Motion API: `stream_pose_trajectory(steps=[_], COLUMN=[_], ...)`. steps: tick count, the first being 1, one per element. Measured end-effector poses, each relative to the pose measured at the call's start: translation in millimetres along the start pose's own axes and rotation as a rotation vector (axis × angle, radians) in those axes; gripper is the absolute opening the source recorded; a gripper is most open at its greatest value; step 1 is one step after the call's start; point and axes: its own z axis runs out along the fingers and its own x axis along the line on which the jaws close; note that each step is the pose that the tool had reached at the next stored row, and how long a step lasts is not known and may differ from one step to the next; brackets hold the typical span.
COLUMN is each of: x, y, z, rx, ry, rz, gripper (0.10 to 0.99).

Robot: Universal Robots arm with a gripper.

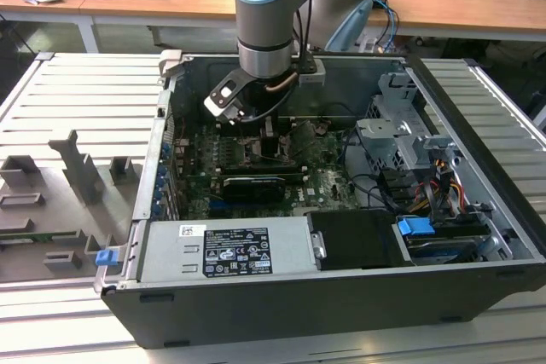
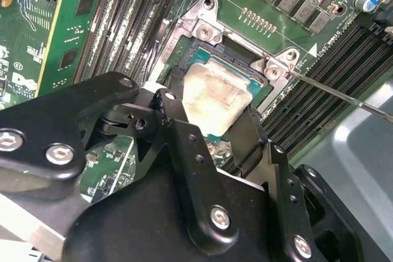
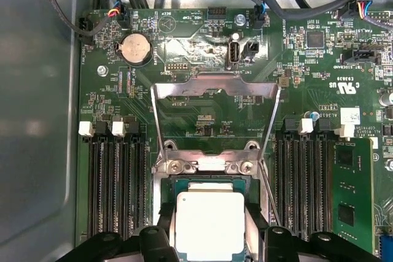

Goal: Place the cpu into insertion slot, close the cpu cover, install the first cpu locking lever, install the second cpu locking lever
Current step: 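Place the cpu into insertion slot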

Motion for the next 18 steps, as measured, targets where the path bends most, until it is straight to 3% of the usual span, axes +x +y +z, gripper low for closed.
stream_pose_trajectory(steps=[6,12,14,15,18], x=[-0.5,-0.5,-0.4,-0.5,-0.7], y=[-2.3,1.0,1.1,0.9,0.5], z=[-0.1,0.2,0.4,0.2,0.2], rx=[0.0,0.0,0.0,0.0,0.0], ry=[0.001,0.0008,0.0011,0.0008,0.0008], rz=[-0.012,-0.009,-0.009,-0.009,-0.011], gripper=[0.537,0.537,0.549,0.612,0.612])
